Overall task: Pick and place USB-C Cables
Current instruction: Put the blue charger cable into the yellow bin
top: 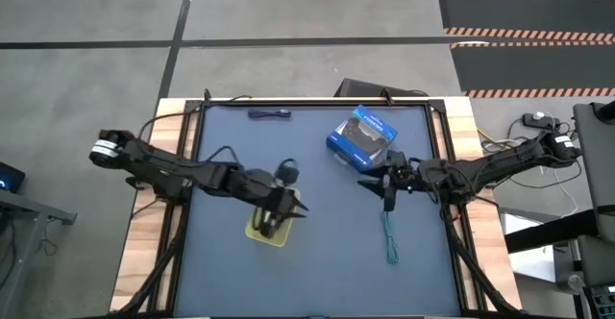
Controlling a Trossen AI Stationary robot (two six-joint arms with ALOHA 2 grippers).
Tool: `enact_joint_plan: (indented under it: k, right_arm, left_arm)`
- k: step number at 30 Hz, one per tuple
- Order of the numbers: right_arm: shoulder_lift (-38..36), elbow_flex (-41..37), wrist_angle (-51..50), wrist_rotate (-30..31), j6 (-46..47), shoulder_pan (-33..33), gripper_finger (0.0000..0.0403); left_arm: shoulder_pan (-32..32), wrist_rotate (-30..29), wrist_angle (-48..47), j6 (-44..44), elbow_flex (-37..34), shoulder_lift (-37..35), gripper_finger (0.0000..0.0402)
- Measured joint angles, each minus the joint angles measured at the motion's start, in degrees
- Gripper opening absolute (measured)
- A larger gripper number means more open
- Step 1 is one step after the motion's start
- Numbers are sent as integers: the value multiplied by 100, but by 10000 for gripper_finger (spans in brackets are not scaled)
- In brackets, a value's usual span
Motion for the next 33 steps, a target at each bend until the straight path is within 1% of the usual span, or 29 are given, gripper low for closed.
enact_joint_plan:
  k: [3, 6, 9, 11, 14, 16, 20, 24, 28, 30, 33]
  right_arm:
    - [177, 18, -43, -267, 592, 0, 182]
    - [442, 237, -307, -459, 1028, 0, 182]
    - [761, 666, -1103, -592, 1389, 0, 182]
    - [970, 1005, -2046, -704, 1654, 0, 182]
    - [1343, 1632, -3520, -985, 2204, 0, 182]
    - [1630, 2010, -4587, -1300, 2602, 14, 182]
    - [2187, 2588, -6118, -1936, 3335, 154, 182]
    - [2650, 2903, -6808, -2489, 3993, 418, 182]
    - [3083, 3035, -7026, -2838, 4568, 735, 182]
    - [3291, 3053, -7082, -2965, 4819, 885, 182]
    - [3567, 3069, -7063, -2995, 5047, 1076, 182]
  left_arm:
    - [130, 51, 1197, 512, -648, -339, 66]
    - [333, 37, 2066, 559, -1161, -631, 66]
    - [491, 16, 2652, 521, -1528, -911, 66]
    - [535, 0, 2876, 519, -1651, -1019, 66]
    - [539, -109, 3051, 520, -1865, -1183, 66]
    - [539, -224, 3065, 518, -1931, -1305, 66]
    - [539, -251, 3063, 313, -2009, -1415, 66]
    - [539, -250, 3093, 217, -2087, -1473, 66]
    - [539, -249, 3068, 217, -2163, -1483, 66]
    - [539, -249, 3069, 215, -2167, -1483, 66]
    - [539, -249, 3080, 216, -2165, -1477, 66]
